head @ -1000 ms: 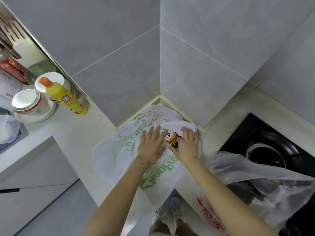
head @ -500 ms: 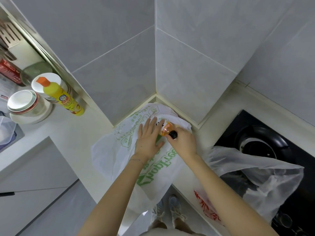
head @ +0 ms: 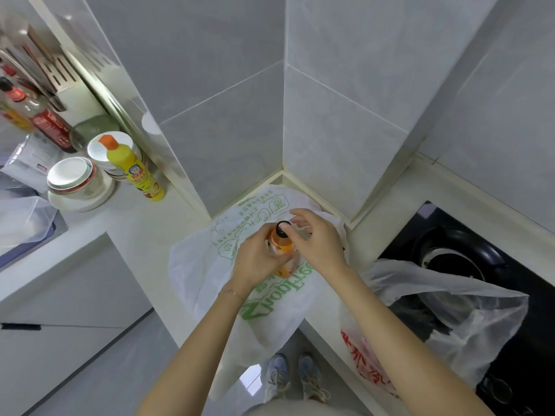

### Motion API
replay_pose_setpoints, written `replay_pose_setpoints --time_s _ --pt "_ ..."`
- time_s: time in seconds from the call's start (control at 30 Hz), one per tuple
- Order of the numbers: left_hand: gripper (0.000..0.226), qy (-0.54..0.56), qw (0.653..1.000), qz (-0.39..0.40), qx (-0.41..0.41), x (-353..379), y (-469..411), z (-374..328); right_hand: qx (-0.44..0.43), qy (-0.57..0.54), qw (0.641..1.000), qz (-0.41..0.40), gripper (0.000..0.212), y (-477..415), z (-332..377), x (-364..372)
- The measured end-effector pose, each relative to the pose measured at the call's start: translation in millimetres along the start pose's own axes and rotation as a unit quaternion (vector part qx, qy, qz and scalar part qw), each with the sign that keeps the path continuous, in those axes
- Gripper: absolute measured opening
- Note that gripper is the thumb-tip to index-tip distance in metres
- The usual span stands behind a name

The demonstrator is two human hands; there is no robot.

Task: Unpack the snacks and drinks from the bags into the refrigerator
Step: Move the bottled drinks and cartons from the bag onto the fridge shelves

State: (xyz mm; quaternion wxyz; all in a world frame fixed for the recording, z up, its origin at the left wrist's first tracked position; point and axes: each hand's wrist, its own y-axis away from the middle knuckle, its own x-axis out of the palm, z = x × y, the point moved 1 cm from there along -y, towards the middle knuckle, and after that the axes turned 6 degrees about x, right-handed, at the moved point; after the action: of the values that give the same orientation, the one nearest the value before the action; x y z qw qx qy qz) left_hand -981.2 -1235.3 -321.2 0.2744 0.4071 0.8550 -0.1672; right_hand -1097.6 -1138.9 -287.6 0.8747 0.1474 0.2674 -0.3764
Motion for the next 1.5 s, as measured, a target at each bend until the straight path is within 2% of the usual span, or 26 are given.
replay_pose_setpoints --time_s 0.07,0.17,0.3,0.43,0.57,0.83,1.0,1.33,1.5 --pt "0.053 0.019 1.0 -0.011 -0.009 0 11 2 0.008 0.005 1.0 -0.006 0.034 1 -13 0" --pt "0.05 0.039 0.999 -0.021 -0.021 0 20 2 0.018 0.095 0.995 -0.02 0.031 -5 -46 -1" --pt "0.049 0.032 0.999 -0.004 -0.03 4 24 4 0.061 0.165 0.982 0.067 0.032 -10 -87 4" --pt "0.048 0.033 0.999 -0.028 -0.023 12 28 6 0.057 0.21 0.964 0.151 0.041 -9 -108 8" --pt "0.051 0.031 0.997 -0.064 -0.024 16 30 6 0.037 0.288 0.948 0.127 0.052 -7 -118 6" --pt "0.058 0.076 0.994 -0.072 -0.042 23 29 8 0.128 0.289 0.947 0.06 0.064 -10 -127 7" --pt "0.062 0.107 0.99 -0.075 -0.055 24 31 10 0.128 0.271 0.953 0.045 0.06 -12 -134 6" --pt "0.064 0.139 0.984 -0.098 -0.051 30 33 14 0.125 0.222 0.965 0.068 0.065 -9 -138 9" --pt "0.064 0.151 0.981 -0.112 -0.047 34 34 14 0.119 0.219 0.967 0.048 0.055 -6 -136 11"
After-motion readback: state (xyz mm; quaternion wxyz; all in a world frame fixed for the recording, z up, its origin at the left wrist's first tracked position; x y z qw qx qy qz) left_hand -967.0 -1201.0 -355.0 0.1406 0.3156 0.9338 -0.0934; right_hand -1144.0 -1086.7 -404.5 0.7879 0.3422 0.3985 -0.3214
